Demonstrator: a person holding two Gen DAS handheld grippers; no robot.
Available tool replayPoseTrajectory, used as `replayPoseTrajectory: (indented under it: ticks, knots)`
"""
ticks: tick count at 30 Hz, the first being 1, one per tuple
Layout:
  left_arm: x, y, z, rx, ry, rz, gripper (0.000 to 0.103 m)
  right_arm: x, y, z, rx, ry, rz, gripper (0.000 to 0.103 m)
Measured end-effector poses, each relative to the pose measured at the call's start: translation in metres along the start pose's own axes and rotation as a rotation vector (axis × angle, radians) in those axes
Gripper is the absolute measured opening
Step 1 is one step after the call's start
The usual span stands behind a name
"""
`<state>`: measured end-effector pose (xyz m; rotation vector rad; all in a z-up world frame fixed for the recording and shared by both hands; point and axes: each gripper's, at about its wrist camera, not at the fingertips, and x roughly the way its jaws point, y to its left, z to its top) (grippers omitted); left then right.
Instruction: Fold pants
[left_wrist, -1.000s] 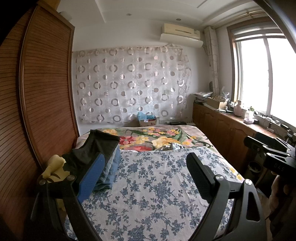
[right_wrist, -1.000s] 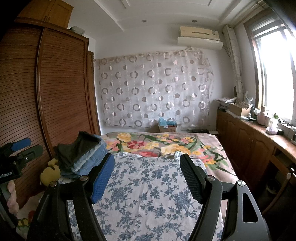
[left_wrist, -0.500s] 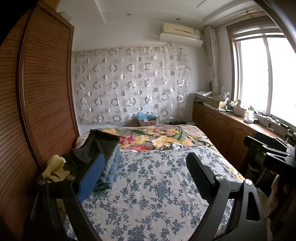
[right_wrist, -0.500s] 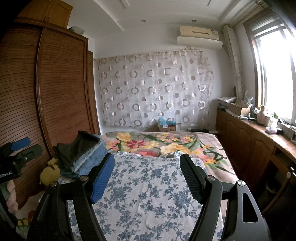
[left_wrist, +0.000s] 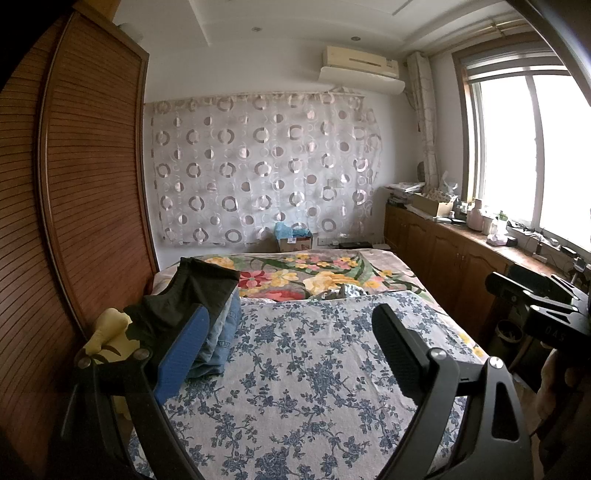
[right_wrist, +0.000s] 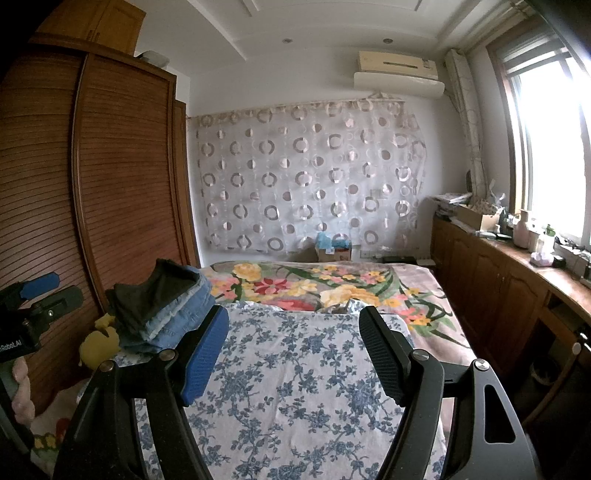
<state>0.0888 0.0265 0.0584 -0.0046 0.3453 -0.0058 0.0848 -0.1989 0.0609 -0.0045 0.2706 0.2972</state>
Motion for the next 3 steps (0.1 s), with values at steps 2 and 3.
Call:
replayPoseTrajectory:
  ticks: [2, 3]
  knots:
    - [-0.0002, -0.0007, 0.0008, -0.002, 0.0, 0.0, 0.09, 0.0001, -0.0001, -0.0001, 0.0, 0.002, 0.002, 0.075]
    - [-0.0002, -0.0009, 0.0009, -0.001, 0.0, 0.0, 0.09, -0.0001, 0.0001, -0.0001, 0.0, 0.001, 0.001, 0.075]
